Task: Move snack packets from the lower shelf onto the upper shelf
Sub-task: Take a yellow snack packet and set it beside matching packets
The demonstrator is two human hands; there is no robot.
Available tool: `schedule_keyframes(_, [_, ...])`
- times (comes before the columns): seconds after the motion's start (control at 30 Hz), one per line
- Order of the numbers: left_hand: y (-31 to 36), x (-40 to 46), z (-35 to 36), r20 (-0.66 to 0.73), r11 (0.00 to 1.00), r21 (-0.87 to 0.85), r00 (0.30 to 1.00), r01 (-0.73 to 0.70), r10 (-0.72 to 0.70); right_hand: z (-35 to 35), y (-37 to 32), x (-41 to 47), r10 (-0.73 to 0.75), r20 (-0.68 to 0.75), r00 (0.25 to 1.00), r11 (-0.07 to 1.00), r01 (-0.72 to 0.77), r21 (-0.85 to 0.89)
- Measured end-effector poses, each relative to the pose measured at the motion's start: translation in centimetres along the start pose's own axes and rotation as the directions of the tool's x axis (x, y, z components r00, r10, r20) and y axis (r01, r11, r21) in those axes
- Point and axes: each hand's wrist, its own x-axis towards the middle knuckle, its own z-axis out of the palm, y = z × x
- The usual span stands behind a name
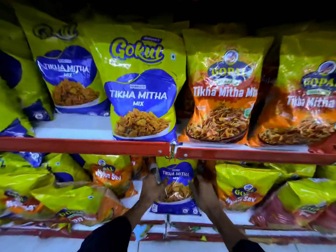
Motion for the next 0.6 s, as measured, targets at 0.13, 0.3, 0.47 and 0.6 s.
schedule_keyframes(0.13, [-1.7,2.6,1.3,0.157,0.960,-0.201,0.974,0.193,-0.163,0.5,-1.9,2.5,0.305,0.042,0.952,0.919,-0.305,0.251])
schedule_keyframes(0.3, [-1.1,2.5,1.6,0.198,0.867,-0.422,0.960,0.266,-0.198,6.0,5.3,5.0,0.457,0.151,0.876,0.690,-0.457,0.562])
schedule_keyframes(0.47, [-1.9,0.1,1.1,0.163,0.840,-0.525,0.985,0.138,-0.060,0.1,-1.4,2.0,0.435,0.268,0.860,0.487,-0.475,0.733])
schedule_keyframes(0.6, [-2.2,-4.2,-0.1,0.029,0.807,-0.590,0.998,-0.035,0.064,-2.0,-2.3,-0.8,0.386,0.234,0.893,0.428,-0.398,0.812])
